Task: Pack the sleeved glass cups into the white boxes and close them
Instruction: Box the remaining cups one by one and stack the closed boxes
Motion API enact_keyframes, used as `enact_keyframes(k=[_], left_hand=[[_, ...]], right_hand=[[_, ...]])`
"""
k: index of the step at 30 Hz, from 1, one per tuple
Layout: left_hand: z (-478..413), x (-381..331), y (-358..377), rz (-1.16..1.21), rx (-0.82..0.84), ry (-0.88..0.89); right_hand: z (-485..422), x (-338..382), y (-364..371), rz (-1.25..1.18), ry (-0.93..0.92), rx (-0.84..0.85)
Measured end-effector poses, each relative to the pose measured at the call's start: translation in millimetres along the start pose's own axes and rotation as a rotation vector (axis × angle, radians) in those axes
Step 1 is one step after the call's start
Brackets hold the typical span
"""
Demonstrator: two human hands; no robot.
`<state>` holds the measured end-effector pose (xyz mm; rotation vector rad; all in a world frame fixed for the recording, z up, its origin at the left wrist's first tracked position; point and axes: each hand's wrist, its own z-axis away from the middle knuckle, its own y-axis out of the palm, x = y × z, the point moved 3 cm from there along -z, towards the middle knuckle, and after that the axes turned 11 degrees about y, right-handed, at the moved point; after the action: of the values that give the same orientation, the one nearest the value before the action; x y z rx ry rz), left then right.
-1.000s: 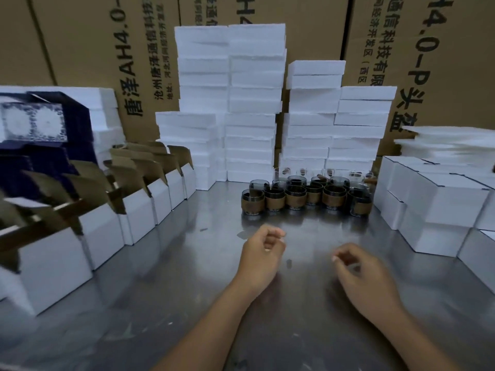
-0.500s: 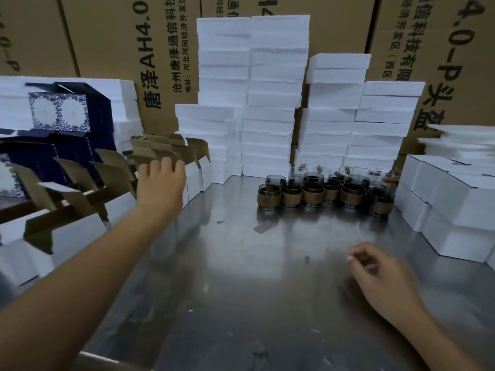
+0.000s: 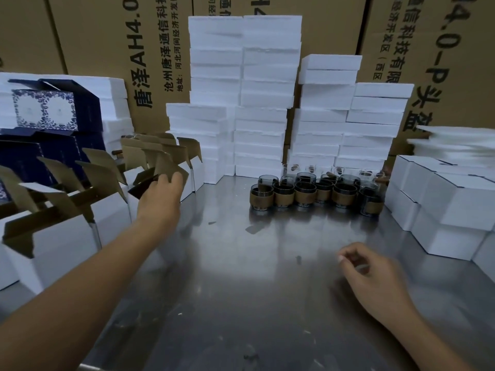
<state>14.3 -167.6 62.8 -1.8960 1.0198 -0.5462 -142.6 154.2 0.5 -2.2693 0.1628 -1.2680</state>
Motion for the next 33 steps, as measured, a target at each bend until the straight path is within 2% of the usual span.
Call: enact_keyframes(k=[8,14,17,21,25,33], left_hand=[[1.2,-68.6,-22.7,0.515,-0.265,0.03],[13.8,-142.5,-16.0,1.04,-0.167,-0.069],[20.9,-170.7,-12.3,1.222,-0.115,-0.126],[27.1,-197.2,-13.9,1.314,-0.091,-0.119],[32.4,-214.4,-15.4,1.287,-0.081,-0.049],[38.2,-228.8,-13.7,1.283,-0.103,0.095]], right_hand=[[0.2,-1.9,2.3,-0.024,-0.001,0.047],[1.9,0.9,2.7,-0.082,0.024,0.039],[3.6,1.0,5.3,-0.113,0.082,0.143],[2.2,-0.1,7.4,-0.116,0.109,0.198],[-4.4,-2.7,10.7,-0.203,0.125,0.251],[-23.4,-12.1,10.7,-0.158,0.14,0.171]])
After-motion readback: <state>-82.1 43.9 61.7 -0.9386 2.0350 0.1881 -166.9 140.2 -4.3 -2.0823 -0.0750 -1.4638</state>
